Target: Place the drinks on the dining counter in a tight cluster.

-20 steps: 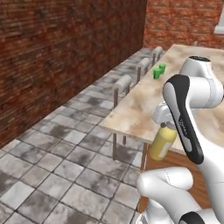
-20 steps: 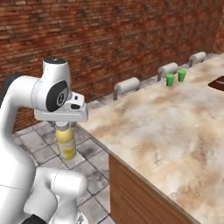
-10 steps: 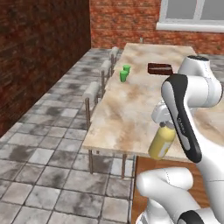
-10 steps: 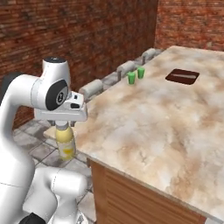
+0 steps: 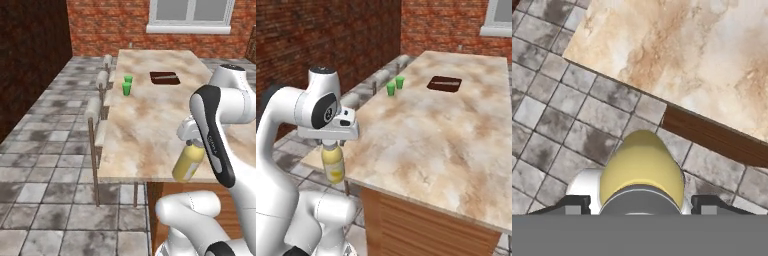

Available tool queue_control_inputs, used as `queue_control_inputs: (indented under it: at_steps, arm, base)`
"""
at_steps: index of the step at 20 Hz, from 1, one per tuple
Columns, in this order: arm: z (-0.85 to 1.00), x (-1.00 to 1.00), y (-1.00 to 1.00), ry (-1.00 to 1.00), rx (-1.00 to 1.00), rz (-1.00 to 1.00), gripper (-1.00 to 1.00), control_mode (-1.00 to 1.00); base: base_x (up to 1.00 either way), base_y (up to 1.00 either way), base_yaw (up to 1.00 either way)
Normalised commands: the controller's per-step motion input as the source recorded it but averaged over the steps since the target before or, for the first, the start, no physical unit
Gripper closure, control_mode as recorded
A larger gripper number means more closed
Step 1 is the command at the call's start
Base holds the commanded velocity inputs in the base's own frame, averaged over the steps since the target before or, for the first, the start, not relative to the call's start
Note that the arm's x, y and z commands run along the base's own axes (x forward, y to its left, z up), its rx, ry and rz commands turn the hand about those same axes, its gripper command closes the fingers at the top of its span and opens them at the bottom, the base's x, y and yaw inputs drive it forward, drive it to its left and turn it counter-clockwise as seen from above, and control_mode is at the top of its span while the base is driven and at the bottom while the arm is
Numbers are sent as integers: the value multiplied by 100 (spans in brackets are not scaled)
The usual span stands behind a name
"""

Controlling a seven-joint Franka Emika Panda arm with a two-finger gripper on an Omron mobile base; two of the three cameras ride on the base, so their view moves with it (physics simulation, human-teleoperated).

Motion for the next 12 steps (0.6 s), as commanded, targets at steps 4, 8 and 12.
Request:
queue_control_inputs:
  at_steps: [4,8,12]
  arm:
    - [0,0,0,0,0,0,100,100]
    - [0,0,0,0,0,0,100,100]
    - [0,0,0,0,0,0,100,100]
  base:
    - [59,99,-10]
    - [57,21,-32]
    - [60,0,-41]
